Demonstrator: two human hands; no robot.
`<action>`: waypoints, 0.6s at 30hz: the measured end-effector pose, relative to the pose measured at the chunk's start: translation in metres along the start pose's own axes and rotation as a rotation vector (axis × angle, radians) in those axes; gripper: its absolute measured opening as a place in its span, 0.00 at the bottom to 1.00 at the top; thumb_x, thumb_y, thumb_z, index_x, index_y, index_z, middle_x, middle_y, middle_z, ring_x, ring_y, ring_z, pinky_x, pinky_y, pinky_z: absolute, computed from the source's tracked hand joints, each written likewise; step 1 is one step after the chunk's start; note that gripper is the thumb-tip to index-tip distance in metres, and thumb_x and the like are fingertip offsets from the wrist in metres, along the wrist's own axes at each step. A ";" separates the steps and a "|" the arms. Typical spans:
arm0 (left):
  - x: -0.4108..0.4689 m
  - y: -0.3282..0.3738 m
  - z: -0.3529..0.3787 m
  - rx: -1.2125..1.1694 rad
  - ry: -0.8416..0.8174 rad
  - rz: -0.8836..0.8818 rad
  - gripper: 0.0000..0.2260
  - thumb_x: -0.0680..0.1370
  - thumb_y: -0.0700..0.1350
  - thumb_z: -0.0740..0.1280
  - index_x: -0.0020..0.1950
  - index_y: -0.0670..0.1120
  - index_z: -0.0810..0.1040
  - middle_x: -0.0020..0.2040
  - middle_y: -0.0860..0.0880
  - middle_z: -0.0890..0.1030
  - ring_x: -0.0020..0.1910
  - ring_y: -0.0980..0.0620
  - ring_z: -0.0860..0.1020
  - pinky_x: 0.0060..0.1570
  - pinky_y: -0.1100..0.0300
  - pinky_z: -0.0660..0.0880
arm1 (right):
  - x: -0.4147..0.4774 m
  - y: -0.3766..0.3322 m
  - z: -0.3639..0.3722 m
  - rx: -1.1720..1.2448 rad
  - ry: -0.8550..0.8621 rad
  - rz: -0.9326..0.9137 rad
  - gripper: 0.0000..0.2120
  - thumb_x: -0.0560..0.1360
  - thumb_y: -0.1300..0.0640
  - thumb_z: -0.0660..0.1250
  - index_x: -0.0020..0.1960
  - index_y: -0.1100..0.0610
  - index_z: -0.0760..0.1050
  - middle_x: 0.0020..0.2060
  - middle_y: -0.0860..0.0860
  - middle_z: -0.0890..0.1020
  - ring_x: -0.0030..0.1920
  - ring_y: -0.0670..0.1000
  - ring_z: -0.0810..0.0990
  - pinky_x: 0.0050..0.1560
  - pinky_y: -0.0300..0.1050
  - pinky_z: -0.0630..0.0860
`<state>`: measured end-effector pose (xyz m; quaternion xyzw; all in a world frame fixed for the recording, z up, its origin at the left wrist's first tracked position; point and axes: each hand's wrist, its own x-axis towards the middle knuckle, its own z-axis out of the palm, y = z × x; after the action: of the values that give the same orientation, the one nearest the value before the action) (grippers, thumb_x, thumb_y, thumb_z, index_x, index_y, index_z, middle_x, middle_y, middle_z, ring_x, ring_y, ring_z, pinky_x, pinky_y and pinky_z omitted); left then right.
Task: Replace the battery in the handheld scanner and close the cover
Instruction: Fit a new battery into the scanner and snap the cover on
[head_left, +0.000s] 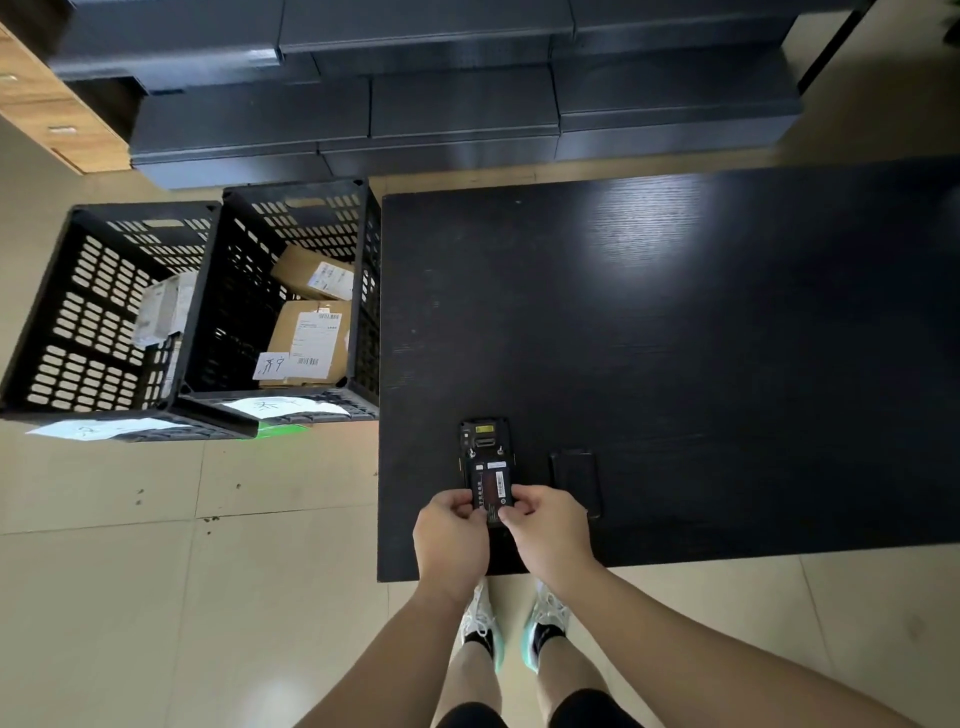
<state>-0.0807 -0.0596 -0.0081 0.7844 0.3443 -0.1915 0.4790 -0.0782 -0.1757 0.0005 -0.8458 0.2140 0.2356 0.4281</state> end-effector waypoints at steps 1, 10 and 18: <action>0.000 -0.001 0.000 0.000 0.006 0.001 0.09 0.73 0.39 0.70 0.51 0.49 0.82 0.39 0.54 0.84 0.40 0.56 0.82 0.43 0.57 0.80 | 0.000 0.000 0.001 0.002 -0.002 -0.002 0.05 0.74 0.57 0.69 0.45 0.50 0.84 0.29 0.48 0.79 0.32 0.45 0.75 0.30 0.34 0.64; 0.004 -0.002 0.002 0.014 0.022 0.022 0.09 0.74 0.38 0.69 0.52 0.49 0.82 0.41 0.55 0.83 0.41 0.57 0.81 0.46 0.57 0.80 | 0.007 0.004 0.009 0.081 0.077 0.098 0.12 0.72 0.57 0.73 0.55 0.54 0.81 0.39 0.45 0.83 0.41 0.44 0.80 0.37 0.29 0.68; 0.010 -0.003 0.003 0.044 0.051 0.048 0.10 0.73 0.38 0.70 0.50 0.51 0.80 0.39 0.56 0.81 0.40 0.60 0.79 0.44 0.61 0.77 | 0.017 0.007 0.014 0.113 0.098 0.145 0.10 0.71 0.57 0.74 0.51 0.55 0.81 0.41 0.48 0.85 0.40 0.44 0.80 0.36 0.29 0.69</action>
<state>-0.0758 -0.0581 -0.0176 0.8074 0.3331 -0.1675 0.4573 -0.0718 -0.1706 -0.0206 -0.8132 0.3082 0.2121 0.4458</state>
